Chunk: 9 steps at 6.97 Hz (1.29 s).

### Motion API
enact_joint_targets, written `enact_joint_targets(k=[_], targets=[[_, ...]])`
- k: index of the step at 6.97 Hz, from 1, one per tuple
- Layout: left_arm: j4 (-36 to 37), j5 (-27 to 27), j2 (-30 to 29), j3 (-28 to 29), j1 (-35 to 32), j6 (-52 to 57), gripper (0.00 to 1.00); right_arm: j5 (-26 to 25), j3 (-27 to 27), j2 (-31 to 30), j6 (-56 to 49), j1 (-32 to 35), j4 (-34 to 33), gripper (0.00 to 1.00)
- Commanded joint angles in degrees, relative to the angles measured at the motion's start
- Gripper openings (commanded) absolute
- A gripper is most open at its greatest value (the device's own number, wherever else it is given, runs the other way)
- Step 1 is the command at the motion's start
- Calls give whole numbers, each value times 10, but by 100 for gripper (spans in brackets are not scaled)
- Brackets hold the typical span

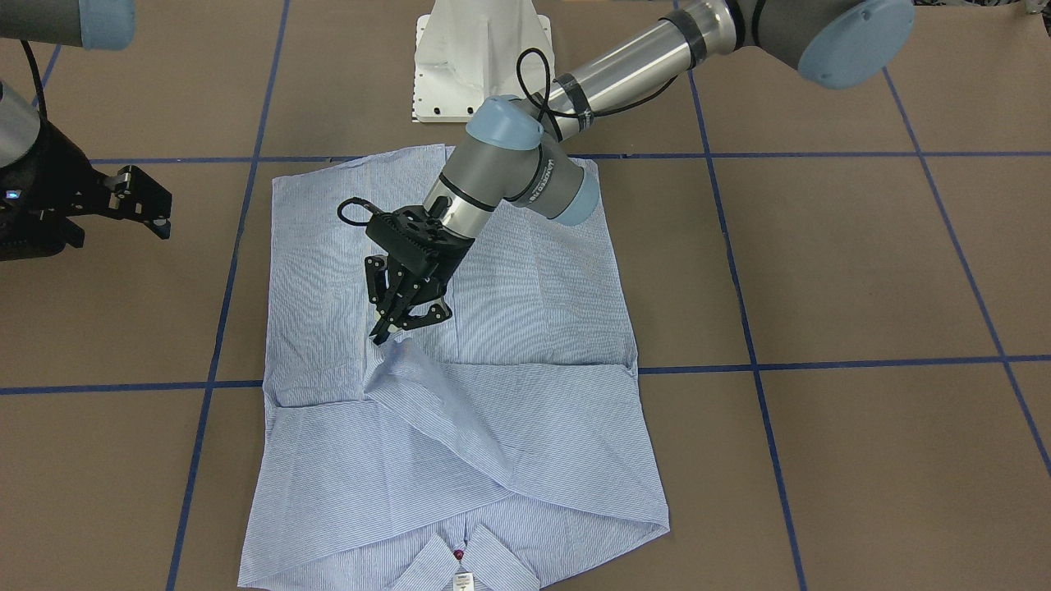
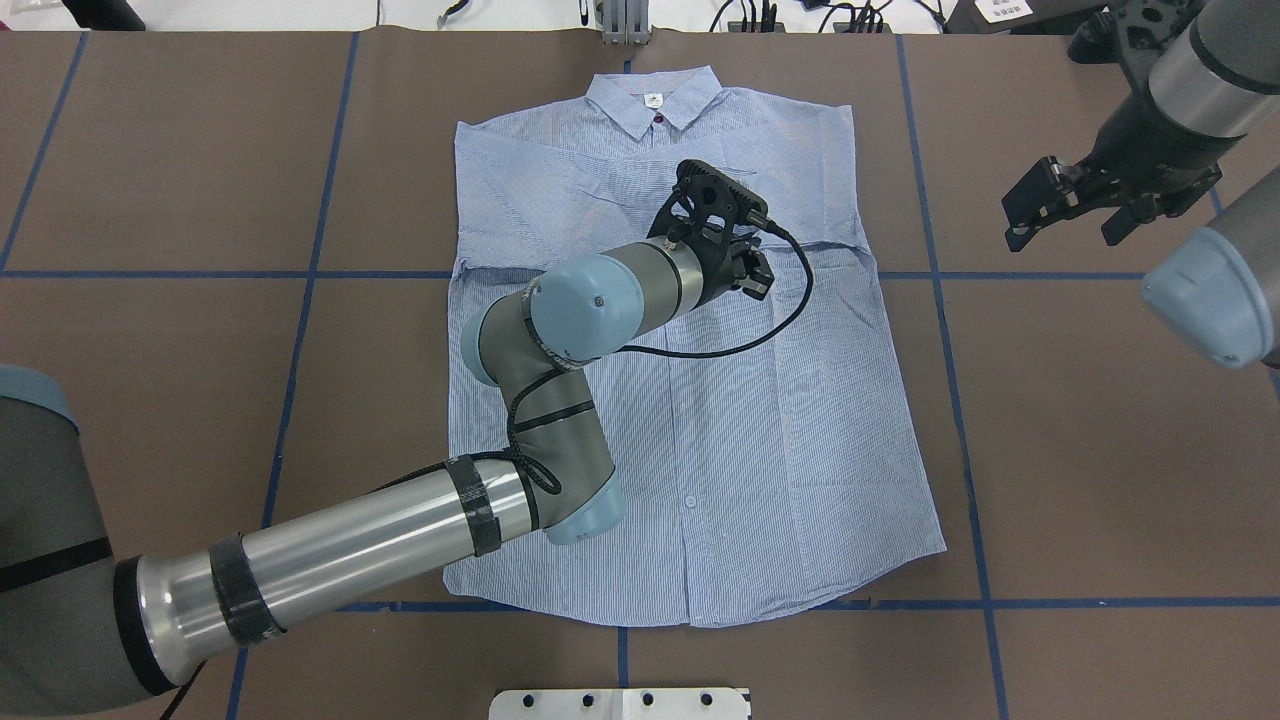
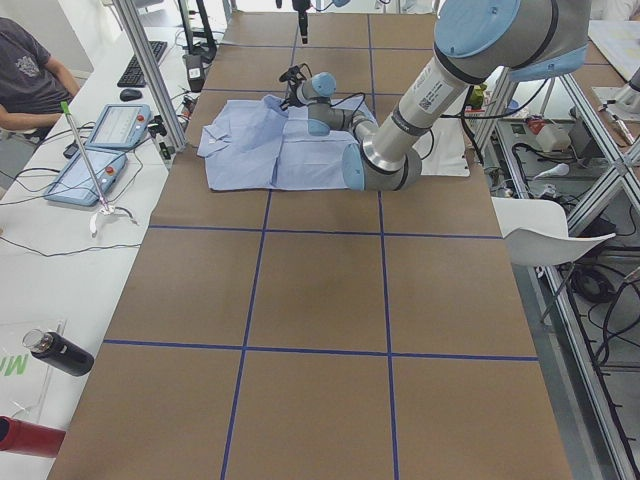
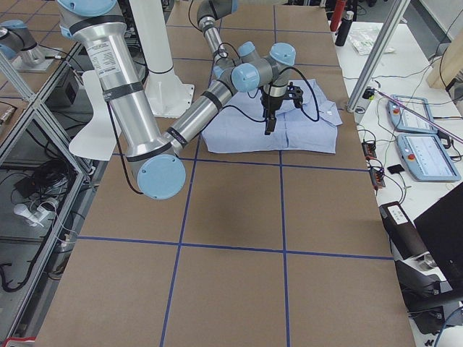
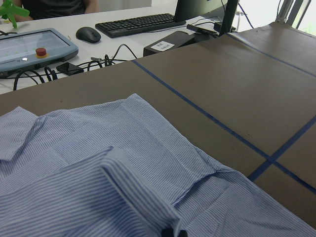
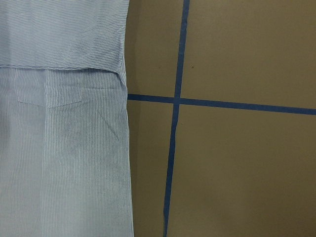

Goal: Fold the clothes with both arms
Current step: 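Lower the cuff onto the chest near the pocket with the left gripper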

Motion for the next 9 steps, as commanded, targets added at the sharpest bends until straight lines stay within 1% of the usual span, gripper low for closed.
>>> enact_joint_targets(k=[1, 2, 3, 4, 5, 8, 9], targets=[[-2, 24, -15, 19, 0, 4, 0, 13, 0, 0, 0, 8, 0, 100], [-4, 33, -16, 19, 0, 4, 0, 15, 0, 0, -1, 11, 0, 100], [-8, 34, -16, 20, 0, 4, 56, 18, 0, 0, -1, 12, 0, 100], [-16, 41, -16, 20, 0, 3, 82, 19, 0, 0, -1, 12, 0, 100], [-18, 41, -16, 20, 0, 3, 99, 19, 1, 0, -1, 12, 0, 100], [-11, 38, -10, -2, -7, -37, 99, 18, 6, -1, -3, 12, 1, 100], [-6, 34, 17, -38, -10, -38, 99, 17, 23, -7, -2, 12, 2, 100]])
